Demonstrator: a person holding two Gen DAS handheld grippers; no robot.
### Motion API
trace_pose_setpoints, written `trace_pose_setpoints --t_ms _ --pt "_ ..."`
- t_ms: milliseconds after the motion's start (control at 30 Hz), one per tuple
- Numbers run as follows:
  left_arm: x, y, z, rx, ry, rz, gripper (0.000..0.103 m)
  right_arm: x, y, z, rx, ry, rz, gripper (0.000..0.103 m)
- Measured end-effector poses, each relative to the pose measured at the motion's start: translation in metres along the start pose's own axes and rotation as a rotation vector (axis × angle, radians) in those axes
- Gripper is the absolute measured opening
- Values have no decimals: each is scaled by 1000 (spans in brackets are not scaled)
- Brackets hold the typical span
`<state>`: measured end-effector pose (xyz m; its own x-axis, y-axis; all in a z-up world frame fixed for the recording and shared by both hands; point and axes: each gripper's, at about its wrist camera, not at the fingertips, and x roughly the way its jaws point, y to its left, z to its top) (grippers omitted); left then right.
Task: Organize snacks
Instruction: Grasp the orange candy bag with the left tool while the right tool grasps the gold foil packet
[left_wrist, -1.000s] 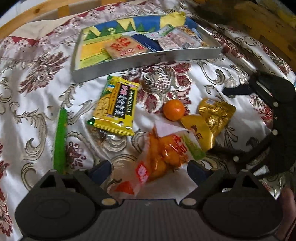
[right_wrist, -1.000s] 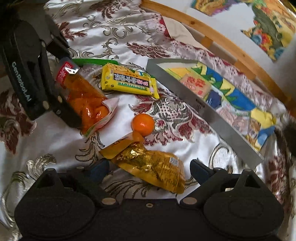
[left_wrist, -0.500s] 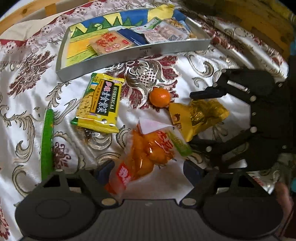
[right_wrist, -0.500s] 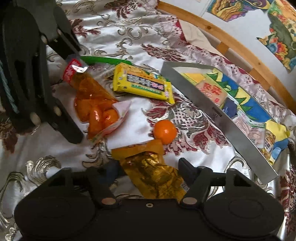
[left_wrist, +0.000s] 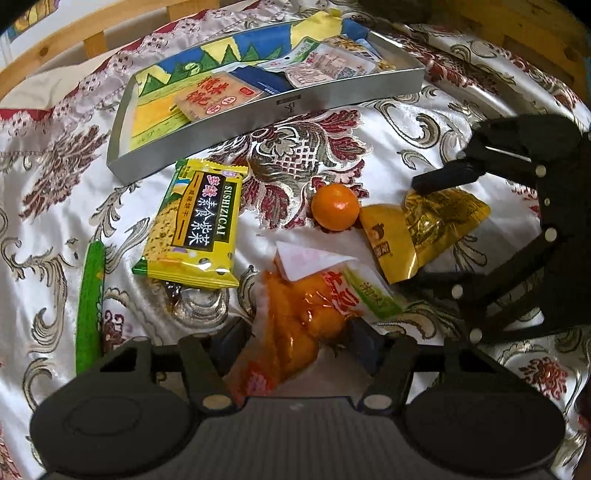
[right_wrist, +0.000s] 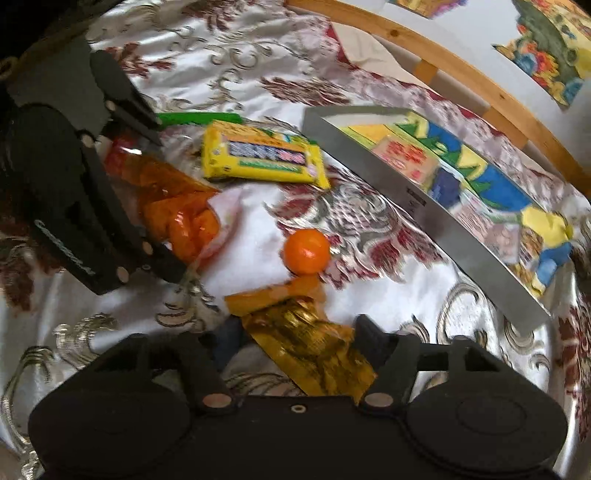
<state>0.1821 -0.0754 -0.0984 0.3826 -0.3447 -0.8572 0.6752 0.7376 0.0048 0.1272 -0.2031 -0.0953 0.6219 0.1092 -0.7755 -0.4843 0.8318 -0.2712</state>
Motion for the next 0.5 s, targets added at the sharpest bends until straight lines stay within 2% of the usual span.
trace_pose_setpoints --t_ms 67,100,267,433,500 --pt "2 0 0 -36 10 -3 62 -2 0 -1 30 4 -9 74" --pt "1 -2 1 -36 16 0 54 -4 2 -2 38 5 -17 73" --pt "-2 -13 5 -37 42 43 54 -12 10 -4 -7 21 -39 53" --pt "0 -5 5 -84 48 15 56 -12 13 -4 -30 17 -56 53" --pt "1 -4 7 -93 50 9 56 -11 15 -5 -46 12 -70 60"
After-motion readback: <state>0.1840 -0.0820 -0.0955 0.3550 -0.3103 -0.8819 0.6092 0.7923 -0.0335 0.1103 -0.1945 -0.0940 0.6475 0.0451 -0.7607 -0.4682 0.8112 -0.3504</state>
